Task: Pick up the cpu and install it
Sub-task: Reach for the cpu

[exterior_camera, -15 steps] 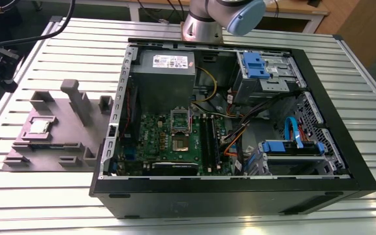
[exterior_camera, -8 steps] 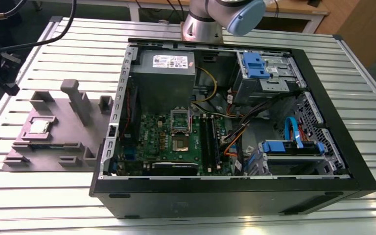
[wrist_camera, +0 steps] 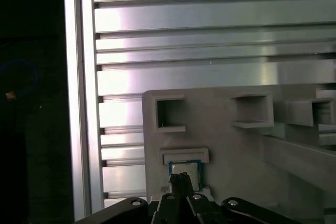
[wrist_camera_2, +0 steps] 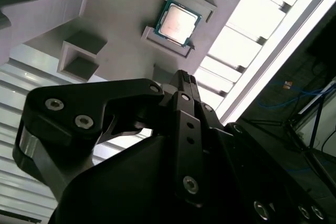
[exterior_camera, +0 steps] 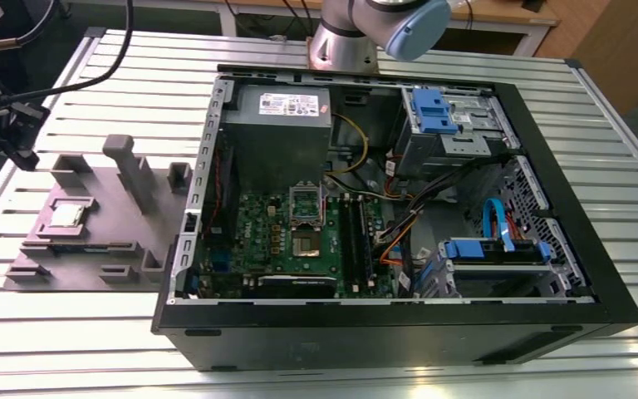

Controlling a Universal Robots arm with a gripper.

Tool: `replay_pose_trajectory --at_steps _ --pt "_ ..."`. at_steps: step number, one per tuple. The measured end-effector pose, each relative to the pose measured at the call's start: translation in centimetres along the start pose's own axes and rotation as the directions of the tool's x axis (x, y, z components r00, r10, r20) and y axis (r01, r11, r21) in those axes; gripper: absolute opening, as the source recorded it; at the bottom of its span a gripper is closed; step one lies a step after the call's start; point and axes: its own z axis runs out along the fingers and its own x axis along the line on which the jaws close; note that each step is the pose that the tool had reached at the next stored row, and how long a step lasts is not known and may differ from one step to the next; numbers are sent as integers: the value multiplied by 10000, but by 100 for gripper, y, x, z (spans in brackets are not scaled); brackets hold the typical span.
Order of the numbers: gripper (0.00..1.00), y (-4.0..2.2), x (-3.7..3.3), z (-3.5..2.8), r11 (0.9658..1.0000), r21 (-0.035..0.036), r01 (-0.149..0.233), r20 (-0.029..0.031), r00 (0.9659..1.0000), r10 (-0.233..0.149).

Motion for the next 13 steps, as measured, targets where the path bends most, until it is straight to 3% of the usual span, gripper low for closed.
replay_pose_trajectory --at_steps 10,13 --pt "10 -24 3 182 10000 1 1 0 10000 -1" --pt "10 -26 3 197 10000 9 1 -3 10000 -1"
